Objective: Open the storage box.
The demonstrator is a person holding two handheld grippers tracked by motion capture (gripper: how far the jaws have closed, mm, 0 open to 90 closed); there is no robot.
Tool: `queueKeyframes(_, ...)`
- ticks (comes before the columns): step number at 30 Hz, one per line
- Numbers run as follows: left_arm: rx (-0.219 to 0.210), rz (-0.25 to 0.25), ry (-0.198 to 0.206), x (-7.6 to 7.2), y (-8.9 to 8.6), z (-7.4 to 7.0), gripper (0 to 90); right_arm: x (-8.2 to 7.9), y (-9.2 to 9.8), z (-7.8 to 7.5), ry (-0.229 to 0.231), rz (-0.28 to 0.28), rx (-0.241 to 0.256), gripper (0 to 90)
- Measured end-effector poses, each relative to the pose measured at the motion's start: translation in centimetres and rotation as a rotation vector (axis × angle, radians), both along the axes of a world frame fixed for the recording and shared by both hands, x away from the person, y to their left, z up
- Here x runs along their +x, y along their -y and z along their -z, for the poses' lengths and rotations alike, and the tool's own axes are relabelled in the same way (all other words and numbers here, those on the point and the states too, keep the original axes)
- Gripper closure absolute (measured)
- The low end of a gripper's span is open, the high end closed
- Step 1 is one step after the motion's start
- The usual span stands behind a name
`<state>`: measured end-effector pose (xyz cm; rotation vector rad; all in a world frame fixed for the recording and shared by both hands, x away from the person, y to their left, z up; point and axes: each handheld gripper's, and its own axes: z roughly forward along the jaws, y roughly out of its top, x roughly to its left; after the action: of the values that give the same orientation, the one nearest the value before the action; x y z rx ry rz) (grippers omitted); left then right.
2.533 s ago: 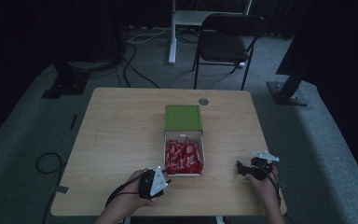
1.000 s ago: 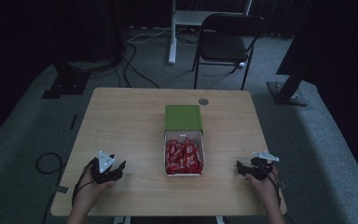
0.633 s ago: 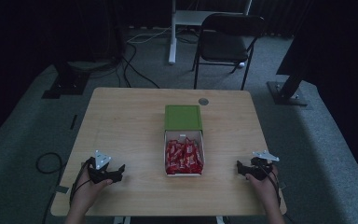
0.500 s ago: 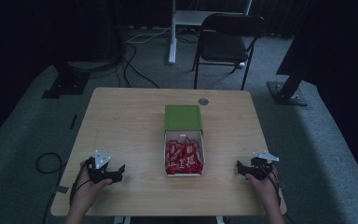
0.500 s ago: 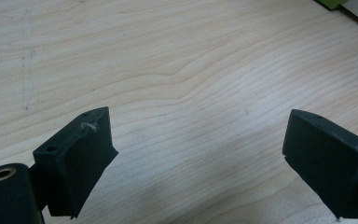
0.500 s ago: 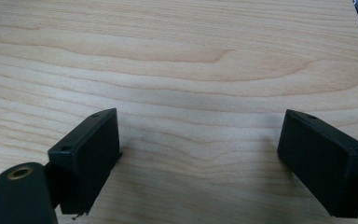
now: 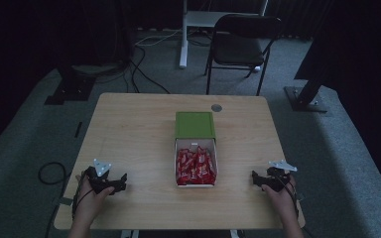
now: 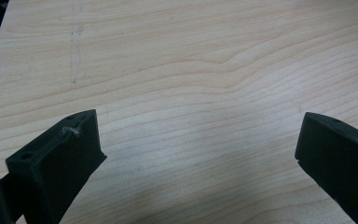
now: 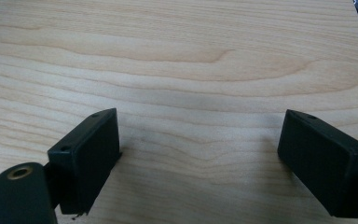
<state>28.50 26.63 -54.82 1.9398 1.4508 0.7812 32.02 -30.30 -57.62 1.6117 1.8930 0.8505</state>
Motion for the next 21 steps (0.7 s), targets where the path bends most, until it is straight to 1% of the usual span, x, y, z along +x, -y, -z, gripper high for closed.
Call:
queueKeyframes(1, 0.0, 0.0, 0.0, 0.0, 0.0, 0.0, 1.1, 0.0, 0.0, 0.0, 0.0, 0.0, 0.0, 11.7)
queueKeyframes(2, 0.015, -0.002, -0.009, 0.0, -0.1, 0.2, 1.1, 0.0, 0.0, 0.0, -0.001, -0.002, 0.0, 11.2)
queueKeyframes(7, 0.014, -0.008, -0.017, 0.1, -0.2, 0.5, 1.1, 0.0, 0.0, 0.0, -0.002, -0.007, -0.001, 11.2)
queueKeyframes(9, 0.007, -0.009, -0.022, 0.1, -0.2, 0.6, 1.1, 0.0, 0.0, 0.0, -0.002, -0.007, 0.0, 11.2)
queueKeyframes(12, 0.029, -0.014, -0.043, 0.2, -0.3, 1.0, 1.1, 0.0, 0.0, 0.0, -0.002, -0.007, -0.001, 11.2)
queueKeyframes(17, 0.033, -0.02, -0.057, 0.2, -0.5, 1.4, 1.1, 0.0, 0.0, 0.0, -0.002, -0.007, 0.0, 11.2)
queueKeyframes(19, 0.047, -0.023, -0.06, 0.2, -0.5, 1.7, 1.1, 0.0, 0.0, 0.0, -0.002, -0.007, -0.001, 11.1)
queueKeyframes(20, 0.023, -0.03, -0.054, 0.2, -0.5, 1.9, 1.1, 0.0, 0.0, 0.0, -0.002, -0.007, 0.0, 11.1)
queueKeyframes(21, 0.023, -0.03, -0.054, 0.2, -0.5, 1.9, 1.1, 0.0, 0.0, 0.0, -0.002, -0.007, 0.0, 11.2)
